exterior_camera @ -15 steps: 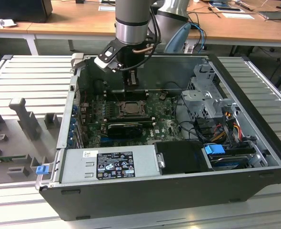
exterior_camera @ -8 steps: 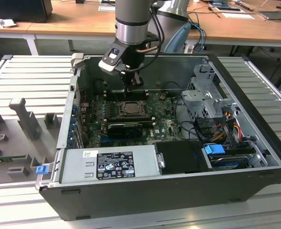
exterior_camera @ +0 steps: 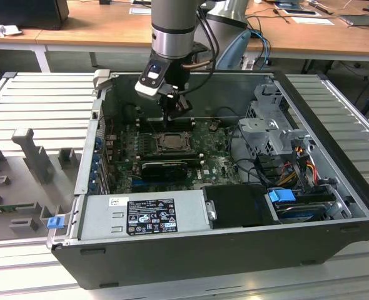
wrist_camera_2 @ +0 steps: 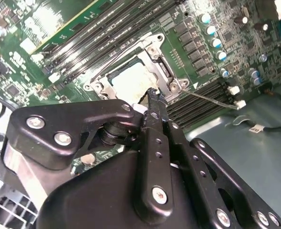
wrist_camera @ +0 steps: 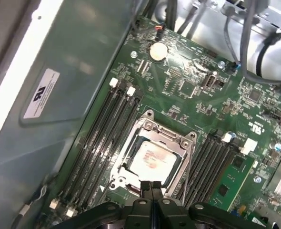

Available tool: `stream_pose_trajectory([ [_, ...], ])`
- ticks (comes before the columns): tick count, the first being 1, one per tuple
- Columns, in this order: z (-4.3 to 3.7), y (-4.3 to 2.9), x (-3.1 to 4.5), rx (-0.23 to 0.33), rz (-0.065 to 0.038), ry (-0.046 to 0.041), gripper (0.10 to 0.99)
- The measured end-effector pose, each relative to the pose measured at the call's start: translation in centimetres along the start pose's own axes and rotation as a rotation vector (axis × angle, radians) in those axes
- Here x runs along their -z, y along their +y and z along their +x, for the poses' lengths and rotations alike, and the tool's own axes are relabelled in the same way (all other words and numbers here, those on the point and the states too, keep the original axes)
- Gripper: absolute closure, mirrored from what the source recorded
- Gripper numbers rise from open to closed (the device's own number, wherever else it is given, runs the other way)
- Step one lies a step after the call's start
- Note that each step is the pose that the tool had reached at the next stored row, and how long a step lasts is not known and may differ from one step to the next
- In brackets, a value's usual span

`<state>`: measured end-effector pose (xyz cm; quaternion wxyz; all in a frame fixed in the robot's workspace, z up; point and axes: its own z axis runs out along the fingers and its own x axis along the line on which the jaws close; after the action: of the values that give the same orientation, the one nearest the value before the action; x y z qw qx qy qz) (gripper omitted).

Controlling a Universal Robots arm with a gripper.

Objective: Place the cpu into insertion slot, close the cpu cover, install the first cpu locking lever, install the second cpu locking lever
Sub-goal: 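Install the first cpu locking lever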

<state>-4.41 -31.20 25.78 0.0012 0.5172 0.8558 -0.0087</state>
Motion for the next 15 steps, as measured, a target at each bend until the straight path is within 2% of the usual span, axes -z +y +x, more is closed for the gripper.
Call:
stream_pose_trajectory([
  [11,0.00,0.00,0.00,0.185,-0.002,-0.0029,0.980],
  [15,0.00,0.00,0.00,0.235,-0.002,-0.0036,0.980],
])
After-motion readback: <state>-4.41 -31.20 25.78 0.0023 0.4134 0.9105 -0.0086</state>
